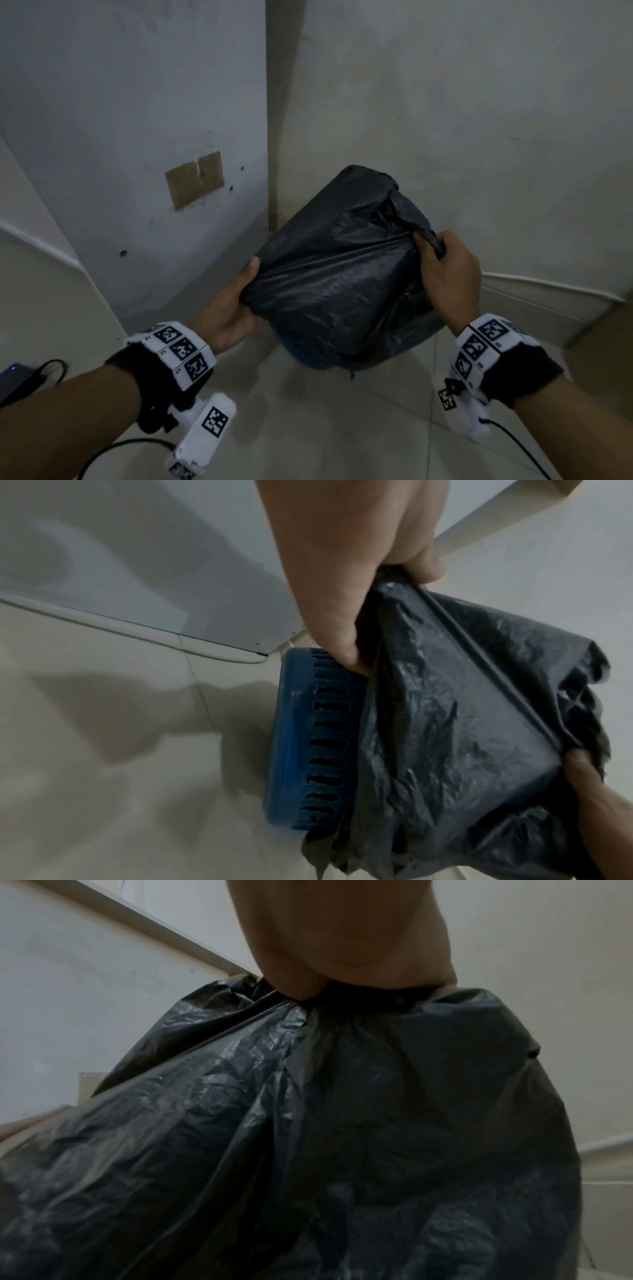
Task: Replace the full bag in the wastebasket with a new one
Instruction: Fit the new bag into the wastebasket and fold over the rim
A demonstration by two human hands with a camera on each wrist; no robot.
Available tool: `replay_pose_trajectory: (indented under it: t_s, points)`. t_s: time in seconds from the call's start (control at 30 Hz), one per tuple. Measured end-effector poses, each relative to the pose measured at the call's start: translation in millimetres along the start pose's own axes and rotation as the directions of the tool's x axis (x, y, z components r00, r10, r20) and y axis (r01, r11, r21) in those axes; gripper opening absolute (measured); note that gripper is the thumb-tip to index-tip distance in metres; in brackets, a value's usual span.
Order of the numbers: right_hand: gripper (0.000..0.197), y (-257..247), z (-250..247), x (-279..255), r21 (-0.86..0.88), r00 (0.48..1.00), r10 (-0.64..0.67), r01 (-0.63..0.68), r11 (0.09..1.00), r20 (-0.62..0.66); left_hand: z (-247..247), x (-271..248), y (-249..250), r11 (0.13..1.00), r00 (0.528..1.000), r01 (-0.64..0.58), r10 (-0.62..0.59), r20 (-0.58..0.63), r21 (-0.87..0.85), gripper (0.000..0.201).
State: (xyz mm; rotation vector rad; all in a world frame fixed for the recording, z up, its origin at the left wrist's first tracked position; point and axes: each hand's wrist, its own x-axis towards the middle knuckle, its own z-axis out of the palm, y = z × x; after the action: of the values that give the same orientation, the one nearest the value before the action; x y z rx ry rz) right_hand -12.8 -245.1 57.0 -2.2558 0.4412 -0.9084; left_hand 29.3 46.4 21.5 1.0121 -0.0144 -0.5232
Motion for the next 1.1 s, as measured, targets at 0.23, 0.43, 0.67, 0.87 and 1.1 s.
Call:
replay_pose_trajectory:
  t_s: [0.23, 0.43, 0.67, 0.87, 1.1]
  points:
    - [0.053, 3, -6, 1, -0.029, 0.999, 0.052, -0.052, 0.998, 0.009, -5, -2, -9, 0.999, 0.998, 0.017, -0.02, 0.063, 0.049, 0.052]
    - [0.057, -12, -7, -5, -0.098, 0.999, 0.004, 0.001, 0.995, 0.049, -29, 4, -33, 0.859, 0.938, 0.344, -0.328, -0.109, 0.378, 0.102]
    - [0.05, -34, -3, -14, -0.26, 0.923, -0.359, 0.383, 0.886, 0.138, -17, 13, -24, 0.657, 0.903, 0.27, 0.08, -0.421, 0.704, 0.109]
    - [0.044, -59, 13, -42, -0.29, 0.785, -0.57, 0.62, 0.73, 0.244, 36, 4, 19, 0.717, 0.872, -0.028, 0.358, -0.334, 0.697, 0.1]
    - [0.051, -91, 28, -90, -0.259, 0.663, -0.636, 0.745, 0.615, 0.395, 45, -9, 44, 0.86, 0.917, -0.116, 0.285, -0.279, 0.497, 0.07]
